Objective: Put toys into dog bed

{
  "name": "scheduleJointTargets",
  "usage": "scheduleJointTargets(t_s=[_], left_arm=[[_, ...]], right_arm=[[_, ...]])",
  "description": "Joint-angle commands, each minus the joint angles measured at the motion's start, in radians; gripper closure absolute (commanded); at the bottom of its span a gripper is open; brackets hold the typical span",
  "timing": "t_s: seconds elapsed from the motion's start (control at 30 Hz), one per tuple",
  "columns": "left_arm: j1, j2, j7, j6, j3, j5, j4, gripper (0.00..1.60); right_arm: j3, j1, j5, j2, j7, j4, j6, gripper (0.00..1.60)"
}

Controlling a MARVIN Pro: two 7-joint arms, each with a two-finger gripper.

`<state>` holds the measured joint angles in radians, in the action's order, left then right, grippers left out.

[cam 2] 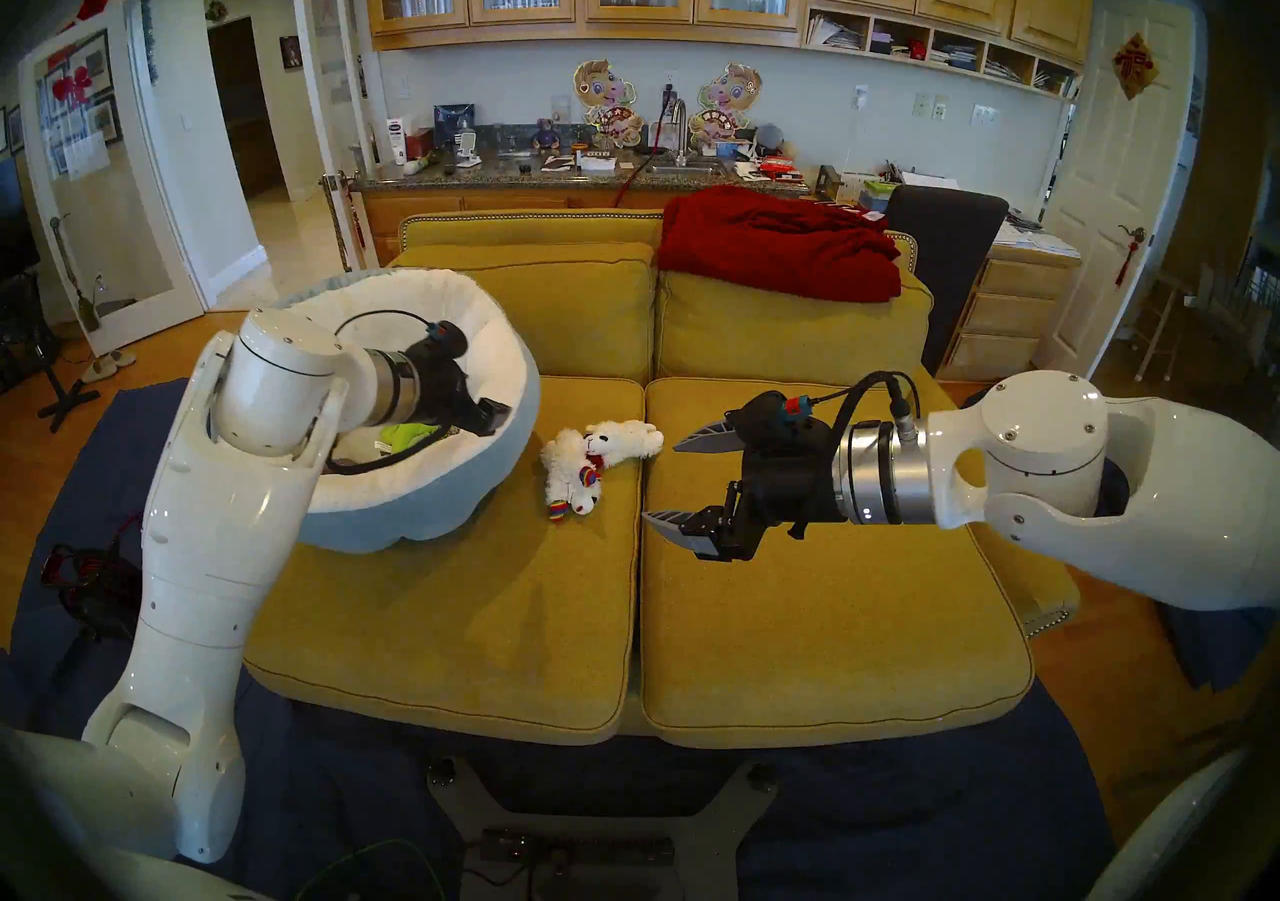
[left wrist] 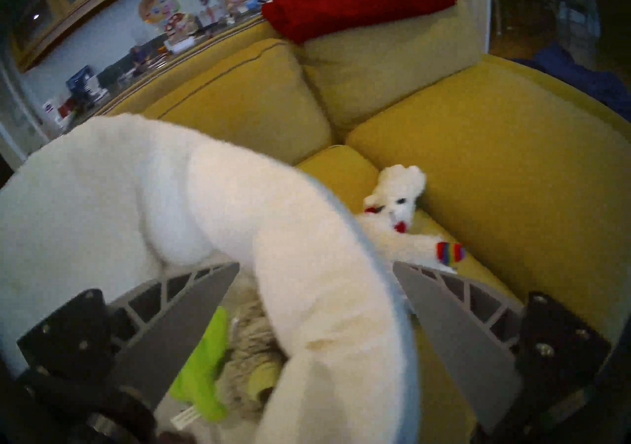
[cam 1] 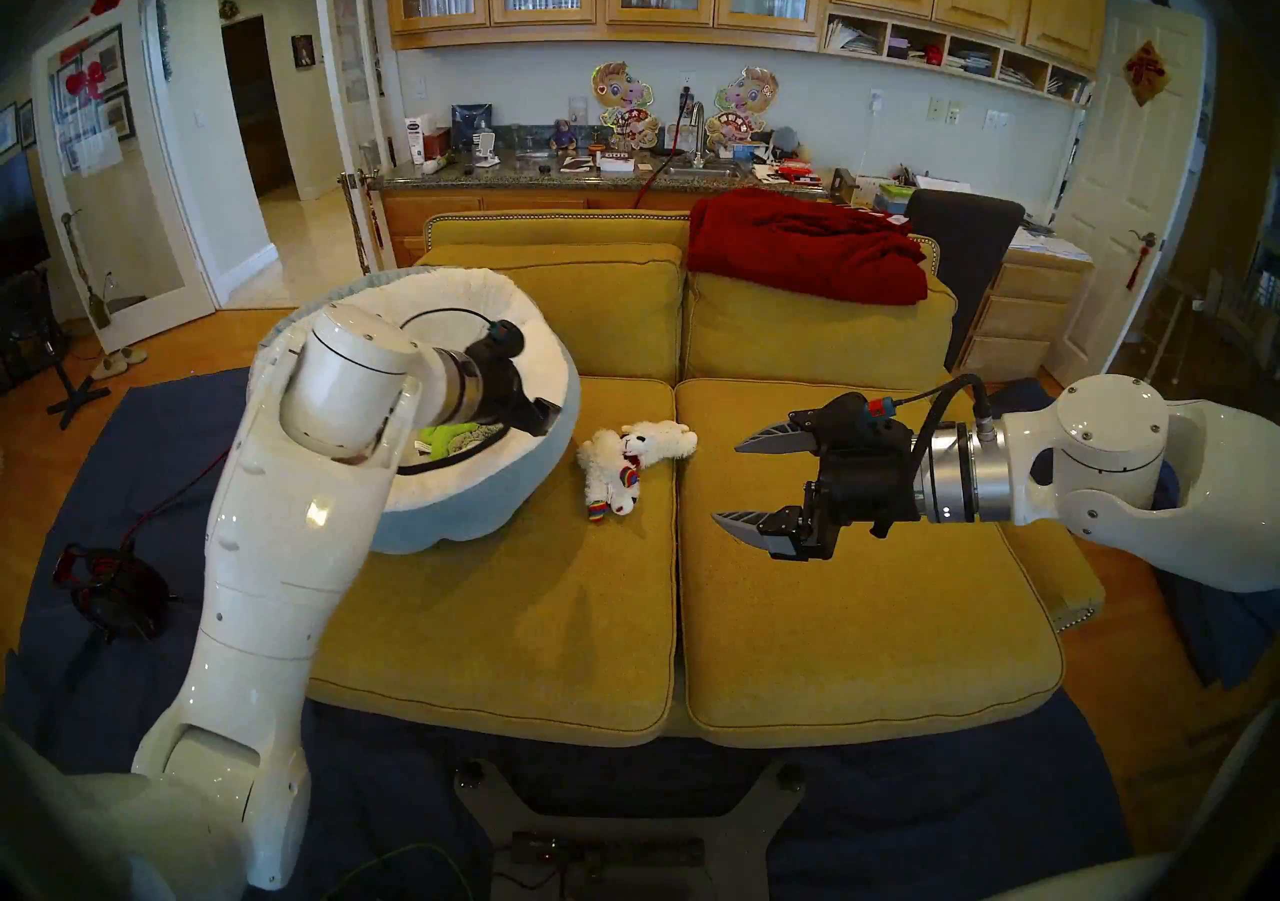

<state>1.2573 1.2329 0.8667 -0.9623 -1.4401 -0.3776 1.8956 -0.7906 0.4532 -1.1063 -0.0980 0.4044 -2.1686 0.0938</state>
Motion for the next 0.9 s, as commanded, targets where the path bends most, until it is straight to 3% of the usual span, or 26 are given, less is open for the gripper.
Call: scheduleJointTargets(t_s=[0.0,0.2,0.37,0.67,0.87], left_arm=[[0.004,0.005,0.076,0.002,0.025,0.026,0.114,0.00],[0.051,0.016,0.059,0.002,0.067,0.022,0.193,0.00],[0.056,0.045,0.038,0.002,0.111,-0.001,0.167,0.00],[0.026,0.104,-0.002,0.002,0.159,-0.063,0.052,0.00],[-0.027,0.153,-0.012,0.002,0.160,-0.119,-0.084,0.00]], right_arm=[[0.021,0.021,0.000,-0.002,-0.003,0.001,-0.009,0.00],[0.021,0.022,0.000,-0.002,-0.003,0.001,-0.010,0.00],[0.021,0.022,0.000,-0.002,-0.002,0.001,-0.011,0.00],[0.021,0.022,0.000,-0.002,-0.002,0.001,-0.011,0.00],[0.021,0.022,0.000,-0.002,-0.002,0.001,-0.011,0.00]])
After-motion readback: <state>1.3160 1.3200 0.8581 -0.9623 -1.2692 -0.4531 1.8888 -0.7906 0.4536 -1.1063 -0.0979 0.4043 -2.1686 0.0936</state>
